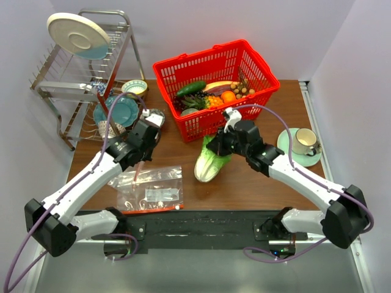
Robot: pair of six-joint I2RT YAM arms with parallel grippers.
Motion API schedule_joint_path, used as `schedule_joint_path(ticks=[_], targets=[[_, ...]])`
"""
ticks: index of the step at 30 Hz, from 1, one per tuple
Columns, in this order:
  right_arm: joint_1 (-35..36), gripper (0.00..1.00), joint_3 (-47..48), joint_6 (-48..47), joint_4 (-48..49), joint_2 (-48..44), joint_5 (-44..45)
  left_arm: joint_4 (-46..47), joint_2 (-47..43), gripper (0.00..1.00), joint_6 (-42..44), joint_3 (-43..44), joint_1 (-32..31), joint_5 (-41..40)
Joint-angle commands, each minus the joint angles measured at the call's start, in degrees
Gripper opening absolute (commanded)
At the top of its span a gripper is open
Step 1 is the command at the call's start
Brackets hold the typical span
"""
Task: Place the food in the zip-top bag and seal the zipper
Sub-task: Place the fake vegetable in the bin, then open the zipper of the food storage bag.
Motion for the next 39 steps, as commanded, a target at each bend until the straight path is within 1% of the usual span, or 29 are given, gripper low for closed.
schedule_joint_path(ticks=[1,3,4,6,7,9,10,12,13,14,16,18,19,20,21,22,23,24,25,26,27,28,29,30,31,32,33,35,39], targets=[[0.21,0.0,10.44,-3.91,-0.76,-3.53,4.17,10.51,-0.32,0.0,-1.42,-2.32,-0.24,7.63],[0.13,0.0,13.53,-5.4,-1.03,-3.27,5.39,11.39,-0.15,0.0,-1.6,-2.76,-0.33,8.87],[0.21,0.0,16.94,-5.93,-1.03,-2.92,6.1,12.44,-0.32,0.0,-1.68,-3.29,-0.33,9.39],[0.21,0.0,20.56,-7.07,-1.29,-1.51,6.81,14.2,-1.02,0.0,-1.86,-4.25,-0.24,11.06],[0.21,0.0,24.32,-7.6,-1.47,0.76,9.33,14.82,-1.46,0.0,-2.21,-4.61,-0.41,11.5],[0.04,0.0,28.73,-9.18,-2.87,3.75,12.07,15.96,-2.6,0.0,-2.39,-5.75,-0.33,12.21],[0.04,0.0,33.54,-9.54,-4.18,6.81,15.21,16.14,-2.78,0.0,-2.73,-6.01,-0.33,12.3],[-0.31,0.0,38.74,-10.33,-5.77,10.87,16.65,16.32,-3.74,0.0,-3.09,-6.54,-0.33,12.38],[-0.66,0.0,43.91,-10.59,-6.64,12.71,17.17,16.32,-4.1,0.0,-3.44,-6.72,-0.33,12.47],[-0.84,0.0,46.22,-10.77,-7.61,16.73,18.22,16.4,-4.36,0.0,-3.53,-6.89,-0.33,12.56],[-1.54,0.0,51.66,-10.68,-7.88,20.53,19.37,16.93,-5.59,0.0,-3.97,-7.68,-0.33,12.74],[-2.07,0.0,55.01,-10.77,-8.67,25.37,20.34,17.72,-6.9,0.0,-4.14,-8.65,-0.33,12.82],[-2.42,0.02,58.6,-10.86,-9.37,26.87,20.6,17.81,-7.17,0.0,-4.41,-8.83,-0.33,12.91],[-2.51,0.29,60.72,-10.86,-12.34,29.75,21.48,17.9,-7.53,0.0,-4.5,-9.0,-0.33,12.91],[-2.42,0.75,63.09,-10.77,-14.63,31.0,22.27,18.16,-8.05,0.0,-4.67,-9.35,-0.33,12.91],[-2.34,0.83,67.38,-10.77,-16.91,31.8,22.1,18.25,-8.32,0.0,-4.76,-9.53,-0.24,12.91],[-2.25,0.86,68.29,-10.42,-19.98,32.15,21.14,18.42,-8.58,0.0,-4.85,-9.71,-0.32,12.74],[-2.16,0.89,67.95,-9.81,-20.27,31.2,17.74,18.95,-8.84,0.0,-4.93,-9.97,-0.33,12.74],[-1.99,0.88,64.99,-9.11,-19.93,30.06,15.88,19.21,-9.11,0.0,-5.02,-10.15,-0.33,12.74],[-1.81,0.85,62.79,-7.36,-19.32,28.65,14.29,19.56,-9.2,0.0,-5.02,-10.32,-0.33,13.09],[-1.46,0.78,60.16,-6.65,-18.26,25.16,12.28,20.44,-9.37,0.0,-4.94,-10.67,-0.33,13.26],[-0.59,0.73,54.21,-5.77,-15.56,23.47,8.52,20.8,-9.37,0.0,-4.76,-10.68,-0.33,13.44],[-0.14,0.67,51.11,-4.02,-14.31,21.8,7.09,21.15,-9.37,0.0,-4.76,-10.94,-0.33,13.7],[0.3,0.53,48.38,-2.87,-13.08,20.04,5.24,21.85,-9.37,0.0,-4.67,-11.03,-0.33,13.62],[1.61,0.42,43.31,-1.81,-10.89,17.68,1.57,22.2,-9.37,0.0,-4.59,-11.03,-0.33,13.53],[2.23,0.33,41.17,0.37,-9.91,16.7,-0.03,22.55,-9.55,0.0,-4.5,-11.11,-0.33,13.18],[3.1,0.16,39.4,1.52,-9.38,16.08,-1.09,23.17,-9.55,0.0,-4.5,-11.11,-0.33,13.09],[5.92,0.01,35.44,4.16,-8.15,15.46,-3.73,23.52,-9.46,0.0,-4.32,-10.94,-0.33,12.21],[10.49,0.0,28.95,9.61,-3.33,16.07,-3.65,24.22,-9.2,0.0,-4.14,-10.24,-0.33,11.42]])
